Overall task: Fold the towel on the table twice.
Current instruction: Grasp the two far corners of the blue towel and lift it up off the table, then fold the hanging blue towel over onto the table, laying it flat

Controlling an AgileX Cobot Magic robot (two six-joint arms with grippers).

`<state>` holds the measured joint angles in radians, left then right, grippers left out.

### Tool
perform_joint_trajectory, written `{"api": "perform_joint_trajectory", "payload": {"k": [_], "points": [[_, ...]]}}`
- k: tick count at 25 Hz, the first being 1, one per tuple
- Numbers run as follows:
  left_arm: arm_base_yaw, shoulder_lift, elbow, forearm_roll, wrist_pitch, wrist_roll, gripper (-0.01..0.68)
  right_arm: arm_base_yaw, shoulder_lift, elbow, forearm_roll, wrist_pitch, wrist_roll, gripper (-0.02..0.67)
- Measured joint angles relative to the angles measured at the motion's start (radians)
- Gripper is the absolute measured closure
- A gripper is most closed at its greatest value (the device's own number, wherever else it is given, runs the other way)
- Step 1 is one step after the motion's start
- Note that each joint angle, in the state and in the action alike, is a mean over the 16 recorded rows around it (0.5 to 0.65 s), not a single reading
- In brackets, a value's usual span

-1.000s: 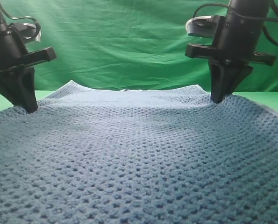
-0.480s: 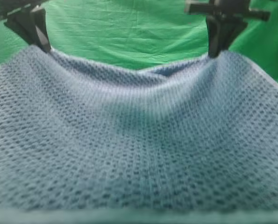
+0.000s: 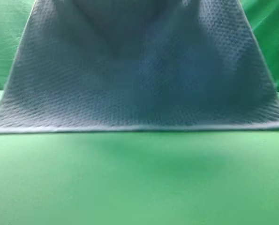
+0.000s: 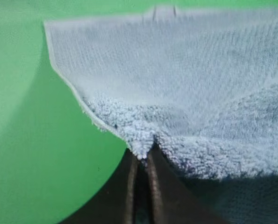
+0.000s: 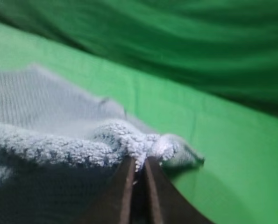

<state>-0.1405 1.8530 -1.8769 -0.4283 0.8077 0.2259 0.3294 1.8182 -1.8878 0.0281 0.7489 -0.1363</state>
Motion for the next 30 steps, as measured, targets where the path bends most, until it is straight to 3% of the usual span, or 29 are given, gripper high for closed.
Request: {"api": "perform_joint_trajectory", "payload": {"k": [10,15,22,30], "points": [[0.0,0.006,-0.06,-0.179,-0.284,0.142,0.673,0.0,0.016,-0.043,-0.003,-0.362,-0.024,0.649],[0.0,0.022,-0.06,-0.248,-0.349,0.24,0.673,0.0,0.049,-0.044,-0.003,-0.446,-0.05,0.649],[0.0,0.04,-0.061,-0.268,-0.303,0.326,0.673,0.0,0.08,-0.045,-0.003,-0.365,-0.081,0.649],[0.0,0.017,-0.05,-0.152,-0.163,0.268,0.673,-0.006,0.04,-0.041,-0.003,-0.12,-0.09,0.649]]}}
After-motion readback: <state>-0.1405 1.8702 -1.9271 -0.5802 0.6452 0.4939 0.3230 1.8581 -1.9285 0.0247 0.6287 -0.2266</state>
